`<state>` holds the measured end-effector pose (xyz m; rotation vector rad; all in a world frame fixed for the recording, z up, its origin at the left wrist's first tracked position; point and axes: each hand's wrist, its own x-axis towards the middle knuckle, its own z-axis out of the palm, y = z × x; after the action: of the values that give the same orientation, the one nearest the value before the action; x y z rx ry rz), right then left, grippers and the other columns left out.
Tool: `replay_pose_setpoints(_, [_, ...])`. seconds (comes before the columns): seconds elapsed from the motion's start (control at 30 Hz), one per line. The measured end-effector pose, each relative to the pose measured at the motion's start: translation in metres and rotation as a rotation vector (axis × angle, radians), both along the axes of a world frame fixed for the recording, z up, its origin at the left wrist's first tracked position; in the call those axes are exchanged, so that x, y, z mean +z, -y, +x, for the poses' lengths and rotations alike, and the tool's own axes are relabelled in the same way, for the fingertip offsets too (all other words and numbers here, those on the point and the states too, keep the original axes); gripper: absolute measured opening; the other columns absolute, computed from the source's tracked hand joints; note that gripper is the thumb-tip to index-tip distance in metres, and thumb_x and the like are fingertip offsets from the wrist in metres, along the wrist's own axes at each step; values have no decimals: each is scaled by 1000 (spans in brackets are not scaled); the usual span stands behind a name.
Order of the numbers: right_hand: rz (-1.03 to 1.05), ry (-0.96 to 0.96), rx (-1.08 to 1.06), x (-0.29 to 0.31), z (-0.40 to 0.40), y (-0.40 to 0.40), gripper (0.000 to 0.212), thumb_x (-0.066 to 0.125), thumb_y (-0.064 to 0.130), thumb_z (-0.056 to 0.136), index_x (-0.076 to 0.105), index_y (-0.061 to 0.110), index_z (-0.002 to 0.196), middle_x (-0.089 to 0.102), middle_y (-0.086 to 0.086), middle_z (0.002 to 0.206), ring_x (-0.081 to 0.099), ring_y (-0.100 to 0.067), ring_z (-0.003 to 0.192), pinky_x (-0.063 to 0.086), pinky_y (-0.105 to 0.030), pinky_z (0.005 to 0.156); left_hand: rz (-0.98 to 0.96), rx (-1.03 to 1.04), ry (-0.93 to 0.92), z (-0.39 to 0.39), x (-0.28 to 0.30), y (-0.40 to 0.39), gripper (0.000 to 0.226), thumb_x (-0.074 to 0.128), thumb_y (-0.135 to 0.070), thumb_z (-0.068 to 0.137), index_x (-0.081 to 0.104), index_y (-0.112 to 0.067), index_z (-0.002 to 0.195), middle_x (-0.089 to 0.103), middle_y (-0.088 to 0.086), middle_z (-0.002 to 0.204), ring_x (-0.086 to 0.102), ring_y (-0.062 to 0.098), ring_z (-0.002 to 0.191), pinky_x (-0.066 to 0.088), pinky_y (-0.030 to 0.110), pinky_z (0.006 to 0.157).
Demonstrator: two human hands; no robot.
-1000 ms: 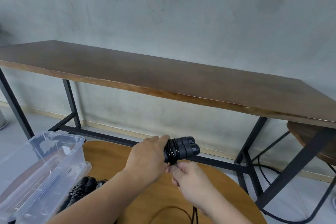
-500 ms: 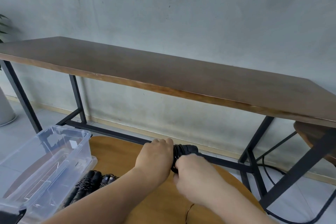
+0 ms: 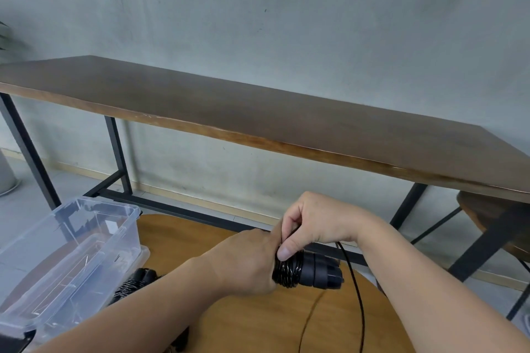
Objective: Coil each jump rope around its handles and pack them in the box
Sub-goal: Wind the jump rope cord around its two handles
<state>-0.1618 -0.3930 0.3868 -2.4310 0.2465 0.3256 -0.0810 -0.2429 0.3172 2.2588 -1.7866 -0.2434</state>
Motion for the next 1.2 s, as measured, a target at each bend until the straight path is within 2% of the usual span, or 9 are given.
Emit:
replay_pose_setpoints(0.13, [97,-12,-38,-9,5,8,25,88,41,66,73,20,70,63,16,63,56,-1,64,44,-27,67,31,-5,-216,2,8,-6,99,83,-45,71,13,-36,141,64,-8,103,60,11,88,52,27,79])
replay_pose_setpoints(0.27, [360,-21,-170,-28,-3,24,38,88,46,61,71,17,79,65,4,69,54,-10,61,42,-25,59,90,-18,-334,-5,16,-13,134,80,-65,64,-23,-46,147,62,-7,119,58,9,104,46,27,96])
replay_pose_setpoints(0.43, [978,4,-396,-68,-17,20,32,84,27,72,70,4,89,68,-14,89,64,-26,77,55,-33,69,-77,-20,-453,-2,18,-13,113,67,-76,71,-17,-58,145,59,-25,98,61,-4,87,45,15,85])
replay_pose_setpoints(0.5, [1145,83,-454,-87,-21,15,35,87,21,69,71,2,93,55,-23,103,49,-32,94,42,-39,80,-104,3,-376,2,17,-14,104,61,-79,73,-7,-58,147,59,-24,112,59,-1,98,46,20,93])
replay_pose_setpoints(0.57, [1155,146,-479,-94,-25,5,40,84,27,73,65,6,102,44,-19,105,39,-27,87,34,-34,69,-112,36,-244,6,15,-15,97,56,-82,73,4,-54,150,54,-18,132,53,4,117,42,25,103])
replay_pose_setpoints(0.67, [1043,165,-533,-92,-29,-11,15,56,20,98,60,5,100,46,-10,74,28,-13,58,21,-21,47,-176,124,-122,16,12,-12,85,54,-83,73,24,-48,145,55,-19,125,54,5,111,45,25,96])
replay_pose_setpoints(0.8, [795,134,-514,-90,-37,-28,30,41,23,106,65,6,101,44,3,60,22,-9,47,19,-20,43,-197,219,10,27,6,-6,73,58,-79,74,38,-40,133,57,-16,110,55,8,101,45,25,84])
replay_pose_setpoints(1.0, [213,49,-421,-78,-42,-46,34,43,34,104,56,23,74,49,8,60,38,-9,48,31,-25,51,-76,244,274,24,-2,2,66,56,-70,82,39,-28,130,54,-7,110,51,17,102,43,30,85])
replay_pose_setpoints(1.2, [-271,63,-280,-43,-45,-49,32,48,27,95,44,18,65,45,3,59,41,-16,53,29,-28,48,-28,216,325,21,-6,6,63,55,-65,86,37,-27,133,54,-2,111,51,20,102,40,32,82])
